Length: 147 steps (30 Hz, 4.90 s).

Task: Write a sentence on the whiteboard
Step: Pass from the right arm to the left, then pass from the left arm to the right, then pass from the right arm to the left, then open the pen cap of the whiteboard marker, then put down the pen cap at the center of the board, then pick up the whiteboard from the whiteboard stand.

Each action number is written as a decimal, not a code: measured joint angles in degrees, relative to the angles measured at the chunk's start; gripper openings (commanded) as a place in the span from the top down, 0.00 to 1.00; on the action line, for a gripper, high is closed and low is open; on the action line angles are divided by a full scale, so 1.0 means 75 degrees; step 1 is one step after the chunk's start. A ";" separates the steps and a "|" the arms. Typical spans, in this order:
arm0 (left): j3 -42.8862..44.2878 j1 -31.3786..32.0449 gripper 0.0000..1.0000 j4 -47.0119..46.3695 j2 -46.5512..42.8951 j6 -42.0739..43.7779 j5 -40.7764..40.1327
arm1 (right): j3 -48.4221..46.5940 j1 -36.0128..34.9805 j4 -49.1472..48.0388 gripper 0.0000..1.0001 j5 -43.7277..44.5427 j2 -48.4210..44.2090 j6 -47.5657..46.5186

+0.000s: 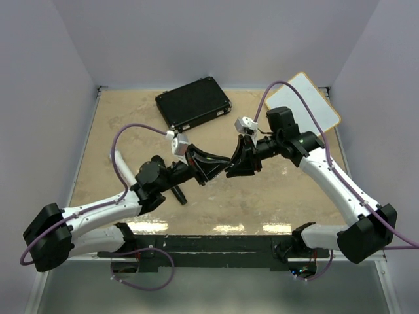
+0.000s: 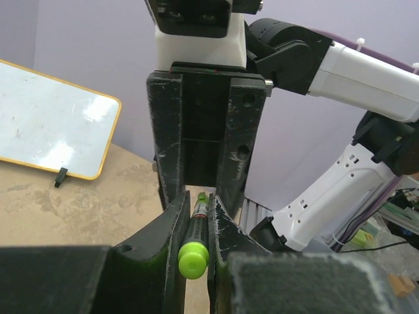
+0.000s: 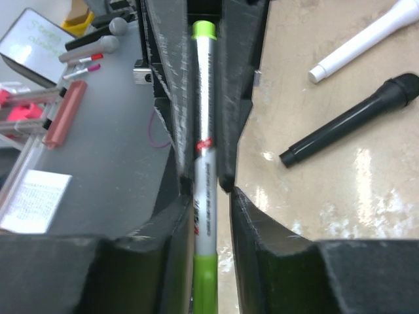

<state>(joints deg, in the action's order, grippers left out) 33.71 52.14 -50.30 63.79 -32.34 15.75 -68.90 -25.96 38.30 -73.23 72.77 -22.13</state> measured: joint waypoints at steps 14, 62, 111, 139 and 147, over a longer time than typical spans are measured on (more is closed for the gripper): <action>-0.1011 0.0000 1.00 -0.0621 -0.1207 -0.0323 -0.0469 | -0.0178 0.0085 0.0609 0.38 0.0321 0.0029 -0.0568; 0.0093 -0.0653 1.00 0.0548 -0.0187 -0.0358 0.1247 | -0.0431 0.0117 0.1370 1.00 0.0323 0.0108 -0.1335; -0.0443 -0.3701 1.00 0.6758 -0.4607 0.3445 0.0052 | 0.1967 0.2658 -0.1571 0.48 0.8046 0.2192 -0.0408; -0.0484 -0.3701 1.00 0.6781 -0.4607 0.3483 -0.0160 | 0.2527 0.6213 -0.3771 0.05 0.6505 -0.0061 0.2328; -0.0484 -0.3701 1.00 0.6779 -0.4605 0.3491 -0.0216 | 0.3174 0.6359 -0.5455 0.03 0.6808 0.0312 0.3748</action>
<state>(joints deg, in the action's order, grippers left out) 30.09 24.38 0.54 29.26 -6.15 14.13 -45.10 21.74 -2.61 -22.17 75.11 5.98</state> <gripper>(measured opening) 0.166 0.965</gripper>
